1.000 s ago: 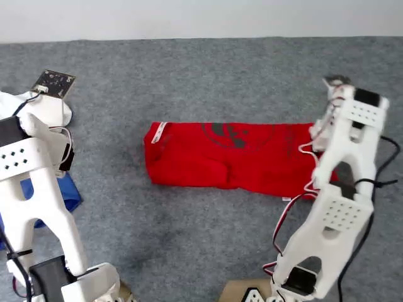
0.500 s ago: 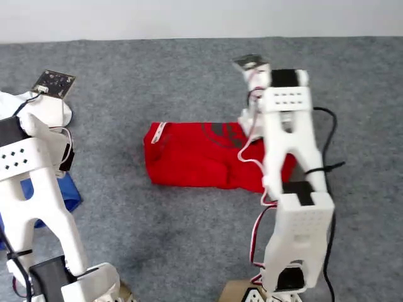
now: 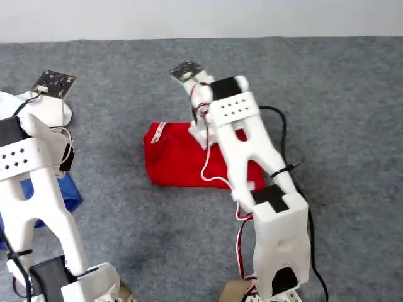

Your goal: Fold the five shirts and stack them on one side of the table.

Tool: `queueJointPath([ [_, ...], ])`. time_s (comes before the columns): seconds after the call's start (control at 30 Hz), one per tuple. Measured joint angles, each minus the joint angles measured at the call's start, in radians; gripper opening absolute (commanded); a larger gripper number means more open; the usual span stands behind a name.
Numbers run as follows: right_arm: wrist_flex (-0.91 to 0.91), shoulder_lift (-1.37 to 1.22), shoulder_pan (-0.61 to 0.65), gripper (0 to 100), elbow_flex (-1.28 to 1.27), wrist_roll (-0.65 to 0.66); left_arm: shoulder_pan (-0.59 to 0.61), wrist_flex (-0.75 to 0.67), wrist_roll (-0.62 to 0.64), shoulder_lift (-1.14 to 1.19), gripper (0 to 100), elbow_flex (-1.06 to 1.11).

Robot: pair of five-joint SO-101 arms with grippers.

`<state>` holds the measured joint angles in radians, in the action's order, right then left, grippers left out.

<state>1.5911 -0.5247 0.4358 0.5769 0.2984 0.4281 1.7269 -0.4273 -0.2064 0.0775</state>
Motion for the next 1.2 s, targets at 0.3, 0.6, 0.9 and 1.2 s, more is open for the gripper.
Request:
queueJointPath([
  [0.3,-0.074,0.000,0.084,1.0,0.000,0.049,0.000,0.000,0.000,0.000,0,0.126],
  [0.6,-0.164,-0.041,0.144,1.0,0.000,0.068,0.000,0.000,0.000,0.000,0,0.129],
  [0.9,-0.201,-0.043,0.169,1.0,0.000,0.100,0.000,0.000,0.000,0.000,0,0.129],
  [1.2,-0.236,-0.064,0.206,11.6,0.000,0.155,0.000,0.000,0.000,0.000,0,0.129],
])
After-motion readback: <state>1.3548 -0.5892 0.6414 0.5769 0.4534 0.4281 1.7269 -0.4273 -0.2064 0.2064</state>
